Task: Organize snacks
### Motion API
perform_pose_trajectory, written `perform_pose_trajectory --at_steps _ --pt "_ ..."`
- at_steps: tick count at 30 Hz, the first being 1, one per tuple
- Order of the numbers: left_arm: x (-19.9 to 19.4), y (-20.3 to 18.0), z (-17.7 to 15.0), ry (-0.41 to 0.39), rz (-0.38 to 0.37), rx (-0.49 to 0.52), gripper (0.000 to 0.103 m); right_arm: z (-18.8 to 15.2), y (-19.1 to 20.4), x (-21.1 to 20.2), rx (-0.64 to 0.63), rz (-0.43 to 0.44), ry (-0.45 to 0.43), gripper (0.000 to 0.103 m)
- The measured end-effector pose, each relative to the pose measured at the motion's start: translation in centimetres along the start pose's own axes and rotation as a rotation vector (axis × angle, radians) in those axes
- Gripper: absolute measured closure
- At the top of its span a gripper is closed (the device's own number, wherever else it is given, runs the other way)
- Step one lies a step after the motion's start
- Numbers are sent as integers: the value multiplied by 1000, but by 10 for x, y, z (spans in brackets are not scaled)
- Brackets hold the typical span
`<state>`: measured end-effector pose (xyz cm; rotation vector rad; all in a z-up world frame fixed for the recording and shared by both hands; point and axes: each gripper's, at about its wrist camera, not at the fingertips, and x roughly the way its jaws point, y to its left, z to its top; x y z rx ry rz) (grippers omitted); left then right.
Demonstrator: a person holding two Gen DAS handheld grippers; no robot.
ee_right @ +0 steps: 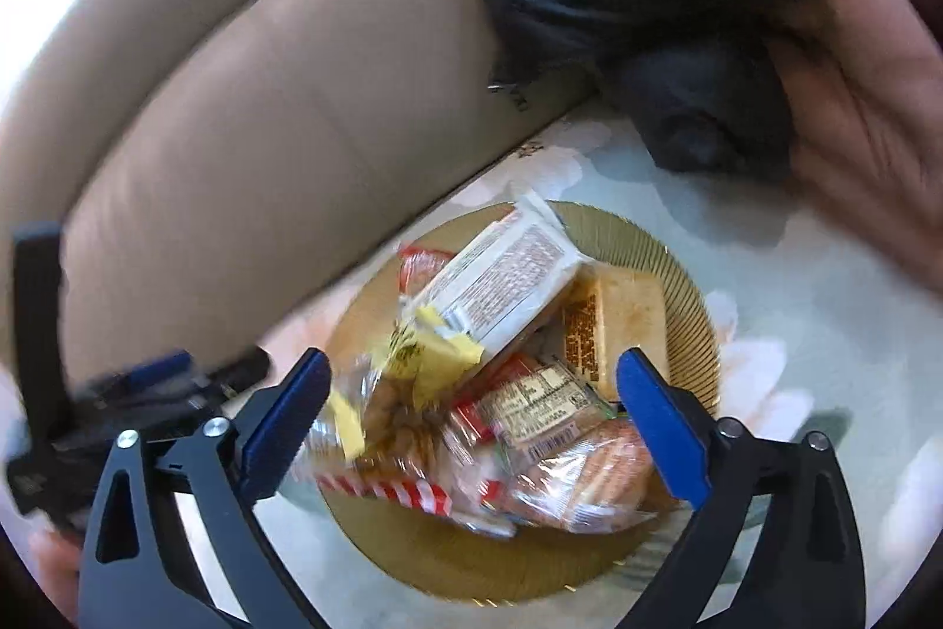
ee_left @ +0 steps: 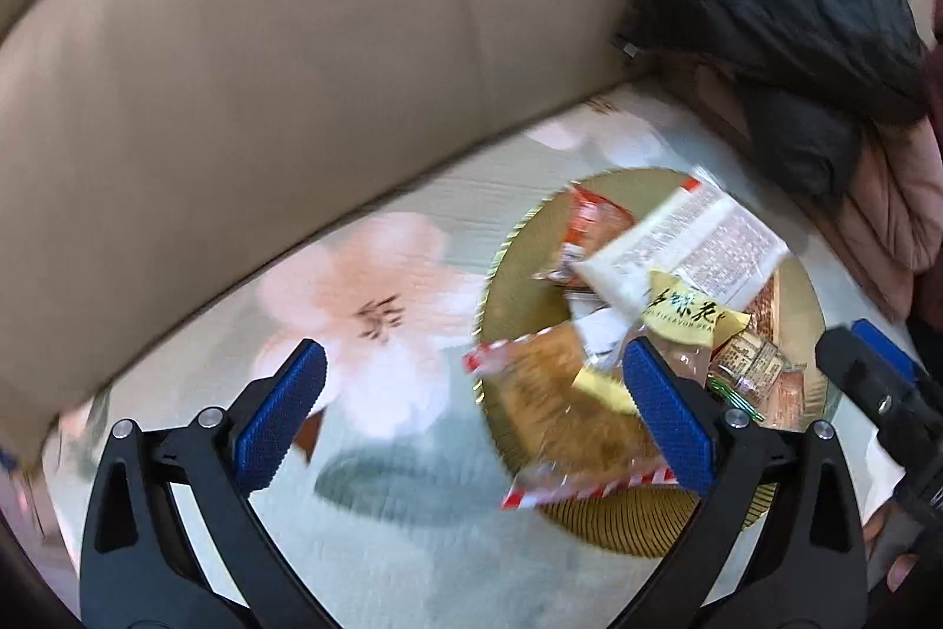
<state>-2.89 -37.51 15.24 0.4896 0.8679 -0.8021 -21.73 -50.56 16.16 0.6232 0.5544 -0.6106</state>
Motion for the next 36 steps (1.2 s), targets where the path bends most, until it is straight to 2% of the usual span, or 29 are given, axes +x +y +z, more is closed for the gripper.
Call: perform_pose_trajectory --at_steps 3,5,10,19,28,31,36 --pt "-15 4 -16 -15 36 -72 3 -7 25 -2 -213 -56 53 5" --pt "-21 4 -31 -13 39 -127 3 -15 37 -1 -312 -46 92 5" --pt "-21 13 -53 34 71 -238 3 -25 45 9 -423 -73 171 5" --pt "-8 10 -69 76 127 -287 3 -33 42 20 -434 -102 202 5" --pt "1 10 -79 105 172 -323 3 -51 45 29 -381 -66 180 5" --pt "6 17 -82 124 146 -355 4 -55 45 31 -348 -60 182 5" --pt "12 17 -85 146 129 -364 6 -57 50 31 -381 -120 167 5"
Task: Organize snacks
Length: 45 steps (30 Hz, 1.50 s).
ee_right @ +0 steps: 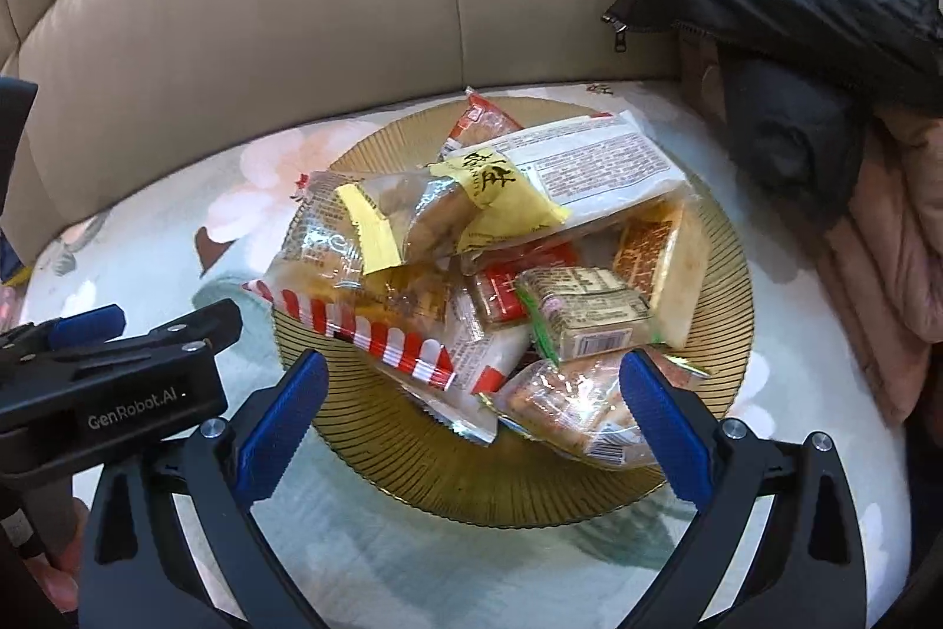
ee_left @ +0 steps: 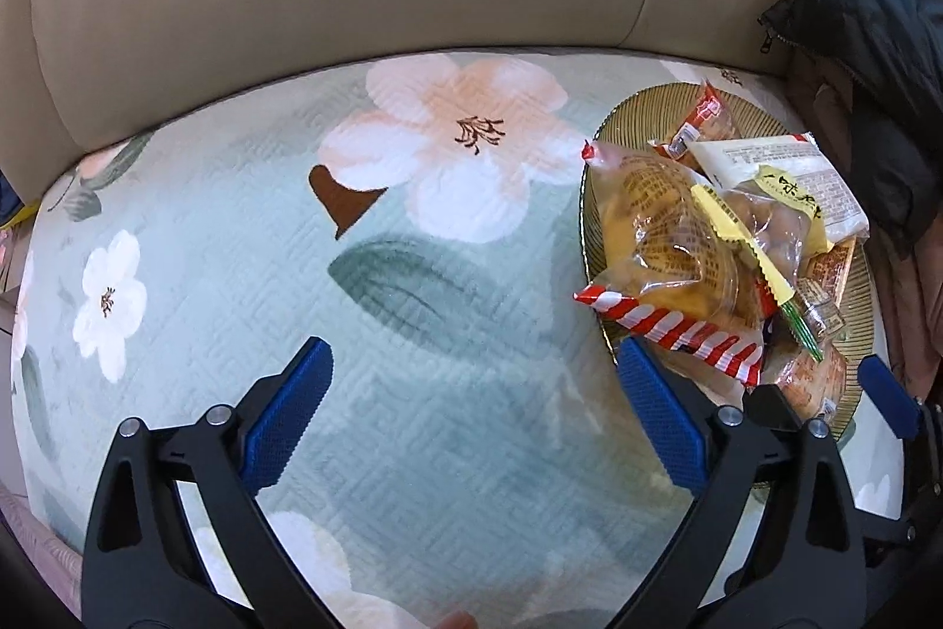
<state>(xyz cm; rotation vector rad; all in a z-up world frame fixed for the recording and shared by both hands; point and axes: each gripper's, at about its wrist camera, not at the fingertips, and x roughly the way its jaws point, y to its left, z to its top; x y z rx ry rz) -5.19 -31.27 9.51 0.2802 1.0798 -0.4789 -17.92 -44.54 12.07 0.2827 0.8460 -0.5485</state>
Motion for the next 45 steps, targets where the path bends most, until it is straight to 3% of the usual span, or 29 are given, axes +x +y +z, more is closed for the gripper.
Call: perform_pose_trajectory --at_steps 28,32,38,45 --pt "-11 -5 -1 -55 28 43 8 -9 19 -5 -84 -96 -38 5" --pt "-8 -4 0 -35 11 49 8 -8 11 -8 -34 -10 -55 5" --pt "-5 0 0 -17 -4 30 8 -8 -1 -12 37 3 -70 5" --pt "-5 -1 0 -22 11 25 7 -6 8 -10 -6 0 -62 5"
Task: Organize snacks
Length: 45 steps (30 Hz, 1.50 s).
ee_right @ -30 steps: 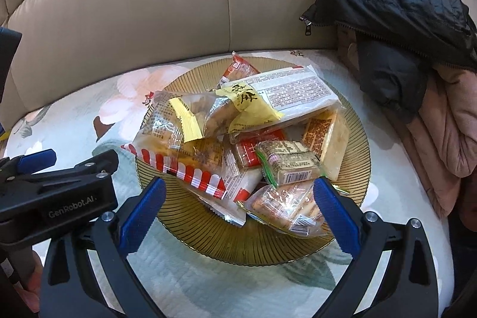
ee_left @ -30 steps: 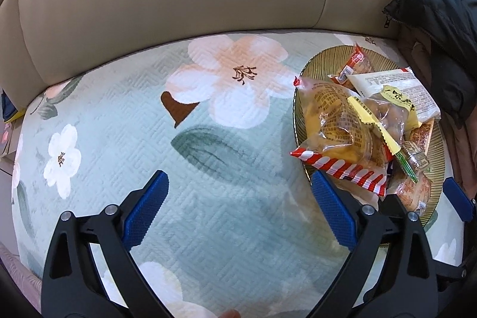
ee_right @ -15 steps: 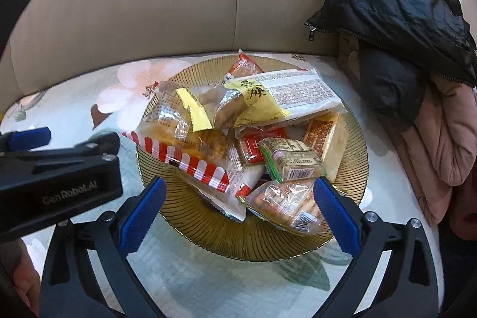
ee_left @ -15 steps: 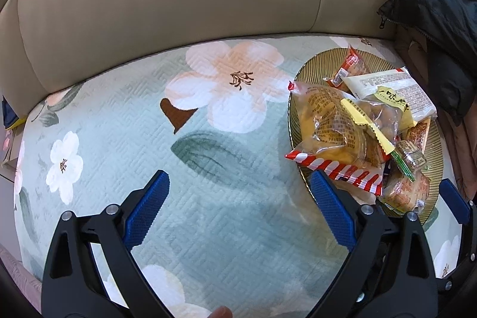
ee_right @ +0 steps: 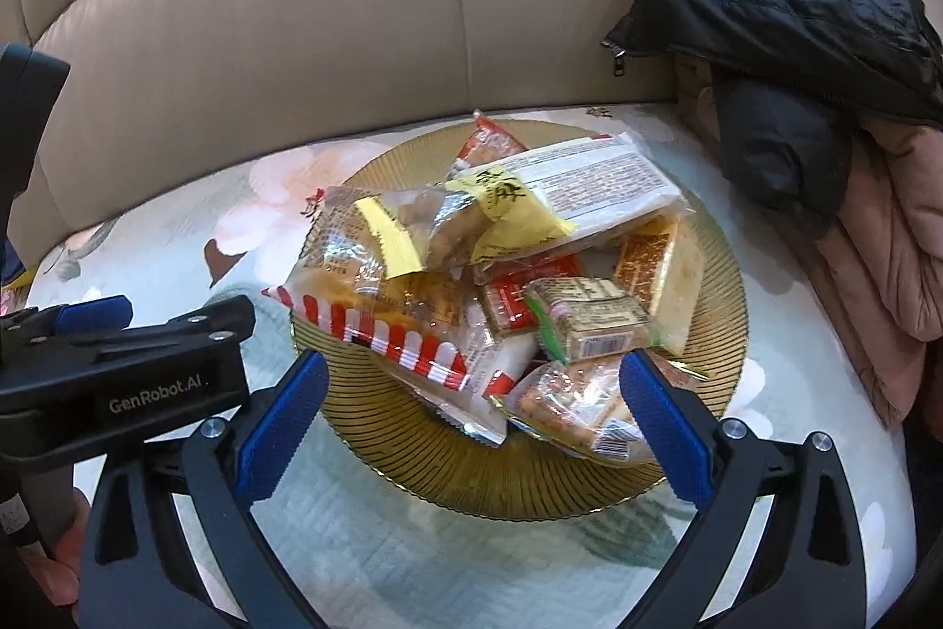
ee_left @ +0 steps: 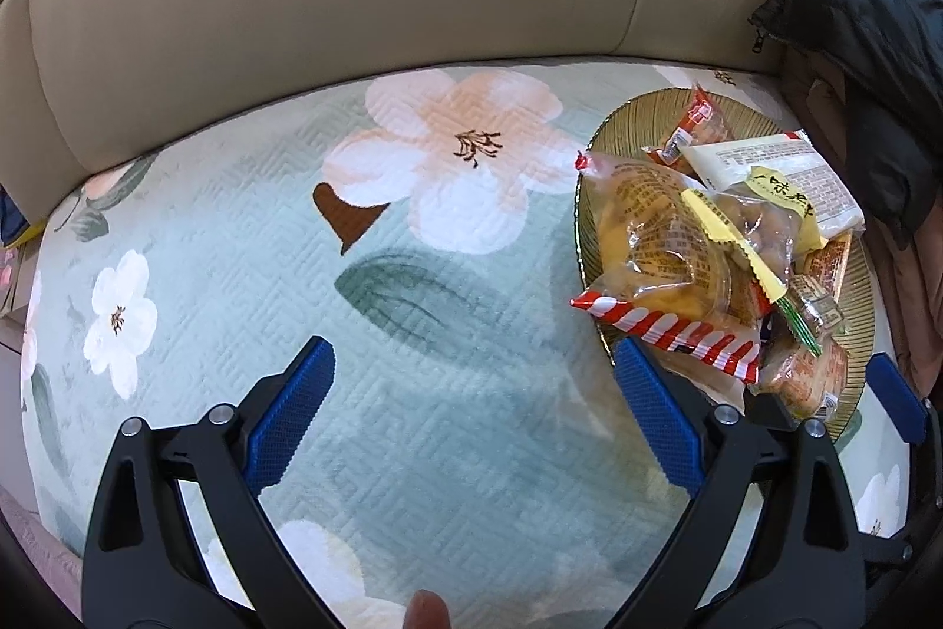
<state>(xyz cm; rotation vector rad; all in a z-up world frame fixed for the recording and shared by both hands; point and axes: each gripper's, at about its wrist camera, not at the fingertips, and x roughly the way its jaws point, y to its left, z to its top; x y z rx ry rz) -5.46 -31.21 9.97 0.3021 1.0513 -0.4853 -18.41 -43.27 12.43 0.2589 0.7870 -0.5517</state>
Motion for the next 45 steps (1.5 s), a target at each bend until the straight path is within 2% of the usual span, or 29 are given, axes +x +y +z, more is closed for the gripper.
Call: perform_pose_trajectory --at_steps 5,28,38,41,45 --pt "2 -1 -1 8 -2 1 7 1 3 0 -26 -3 -1 5" --pt "1 -7 0 5 -8 17 3 -2 -5 2 0 3 15 5" --pt "-1 -15 0 -7 -5 56 3 -3 10 6 -86 -24 28 5" --pt "-6 -19 0 -31 -29 76 3 -4 9 7 -69 -22 30 5" --pt "-16 -30 -1 -79 -21 124 3 -4 6 7 -63 -30 30 5"
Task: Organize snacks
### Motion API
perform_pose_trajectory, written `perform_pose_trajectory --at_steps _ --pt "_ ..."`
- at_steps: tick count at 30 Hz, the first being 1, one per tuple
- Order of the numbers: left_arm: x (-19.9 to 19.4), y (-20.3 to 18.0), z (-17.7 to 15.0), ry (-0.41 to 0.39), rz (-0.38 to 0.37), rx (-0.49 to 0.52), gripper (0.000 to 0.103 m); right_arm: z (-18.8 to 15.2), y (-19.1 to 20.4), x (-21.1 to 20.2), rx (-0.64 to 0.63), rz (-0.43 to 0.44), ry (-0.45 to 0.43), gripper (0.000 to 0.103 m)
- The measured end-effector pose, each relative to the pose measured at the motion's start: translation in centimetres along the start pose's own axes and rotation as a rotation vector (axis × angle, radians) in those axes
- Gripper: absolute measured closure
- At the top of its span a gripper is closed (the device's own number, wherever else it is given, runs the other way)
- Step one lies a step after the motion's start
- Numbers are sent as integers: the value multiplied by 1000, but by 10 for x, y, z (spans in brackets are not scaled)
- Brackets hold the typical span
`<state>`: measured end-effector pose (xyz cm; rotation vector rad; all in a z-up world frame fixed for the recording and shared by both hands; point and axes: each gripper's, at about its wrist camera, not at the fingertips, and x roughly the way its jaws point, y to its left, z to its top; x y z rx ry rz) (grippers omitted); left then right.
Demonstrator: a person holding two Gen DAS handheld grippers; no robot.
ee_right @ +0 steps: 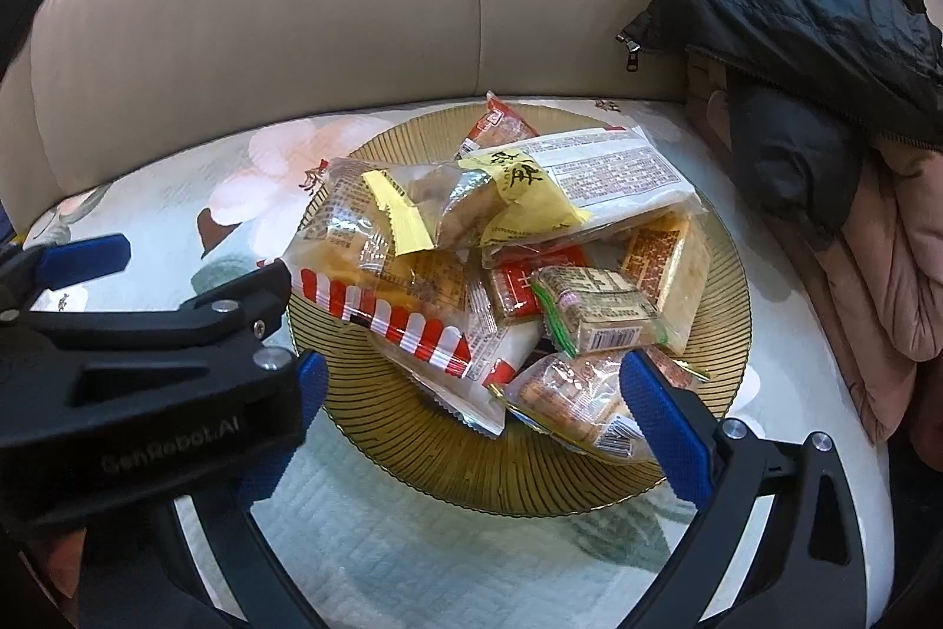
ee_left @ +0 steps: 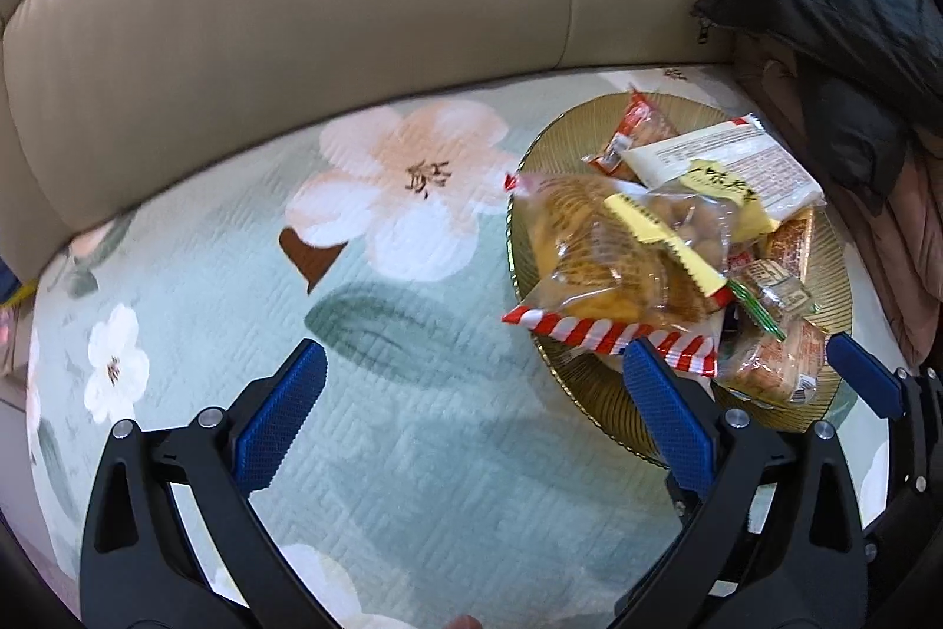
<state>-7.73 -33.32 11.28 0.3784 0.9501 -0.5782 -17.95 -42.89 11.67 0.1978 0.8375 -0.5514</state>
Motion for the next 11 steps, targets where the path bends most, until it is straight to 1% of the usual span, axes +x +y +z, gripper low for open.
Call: perform_pose_trajectory --at_steps 2,5,6,8,9,11 --pt "0 -1 1 -2 0 5 3 0 0 -1 -5 -13 -5 5" --pt "2 4 1 18 -38 -17 3 1 4 -7 -27 -69 -30 5" --pt "3 9 1 24 -54 -37 3 1 5 -11 -35 -83 -41 5" --pt "2 30 2 15 -98 -114 3 7 9 -22 -51 -102 -59 5" --pt "-1 41 3 0 -105 -149 3 13 12 -32 -58 -102 -79 5" --pt "-11 70 4 -50 -78 -207 3 29 17 -53 -37 -55 -117 5"
